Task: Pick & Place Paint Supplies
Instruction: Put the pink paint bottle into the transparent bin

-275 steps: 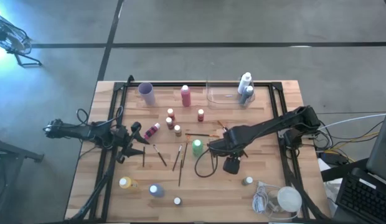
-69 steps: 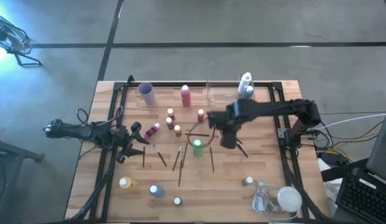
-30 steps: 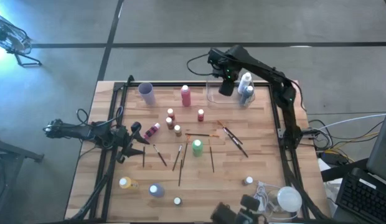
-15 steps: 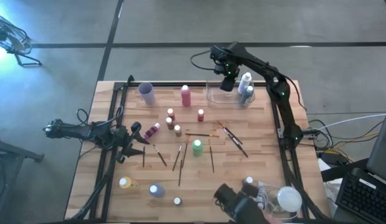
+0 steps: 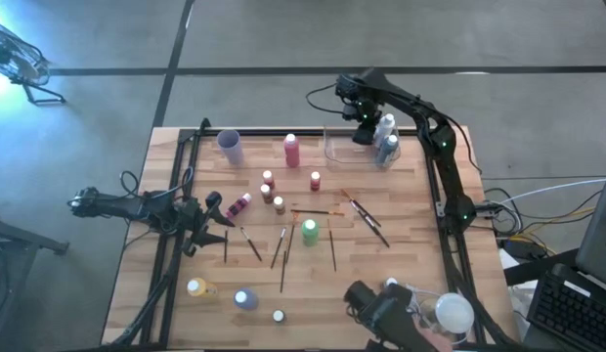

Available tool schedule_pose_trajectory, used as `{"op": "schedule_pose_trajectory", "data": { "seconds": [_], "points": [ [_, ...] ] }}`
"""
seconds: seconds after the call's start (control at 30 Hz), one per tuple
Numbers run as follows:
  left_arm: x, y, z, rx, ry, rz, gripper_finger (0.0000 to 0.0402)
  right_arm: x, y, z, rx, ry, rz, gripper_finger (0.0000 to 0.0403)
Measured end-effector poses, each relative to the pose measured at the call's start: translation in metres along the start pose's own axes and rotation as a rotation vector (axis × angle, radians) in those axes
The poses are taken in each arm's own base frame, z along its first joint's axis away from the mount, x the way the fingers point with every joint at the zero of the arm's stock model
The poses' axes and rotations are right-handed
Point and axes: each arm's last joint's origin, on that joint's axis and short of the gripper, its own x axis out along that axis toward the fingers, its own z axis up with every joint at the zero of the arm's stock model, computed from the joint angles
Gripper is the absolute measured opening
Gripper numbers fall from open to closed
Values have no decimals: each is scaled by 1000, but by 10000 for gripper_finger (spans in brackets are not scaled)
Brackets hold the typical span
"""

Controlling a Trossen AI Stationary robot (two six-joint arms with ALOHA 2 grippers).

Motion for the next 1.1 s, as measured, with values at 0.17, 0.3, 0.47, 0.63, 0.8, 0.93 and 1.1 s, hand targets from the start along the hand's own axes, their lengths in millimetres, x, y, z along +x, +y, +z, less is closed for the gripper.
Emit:
{"op": "schedule_pose_trajectory", "data": {
  "seconds": [0.17,0.3,0.47,0.63,0.8,0.93,1.1],
  "points": [
    [0,0,0,0,0,0,216,9,-2,0,-2,7,2,114],
    [0,0,0,0,0,0,216,10,-3,1,-5,-5,-18,118],
    [0,0,0,0,0,0,216,10,-4,2,-7,-13,-32,117],
    [0,0,0,0,0,0,216,10,-6,3,-8,-6,-74,114],
    [0,0,0,0,0,0,216,11,-6,3,-8,-1,-84,123],
    [0,0,0,0,0,0,216,11,-6,3,-2,-1,-85,122],
    [0,0,0,0,0,0,216,12,-6,4,10,-2,-92,136]
  ]
}}
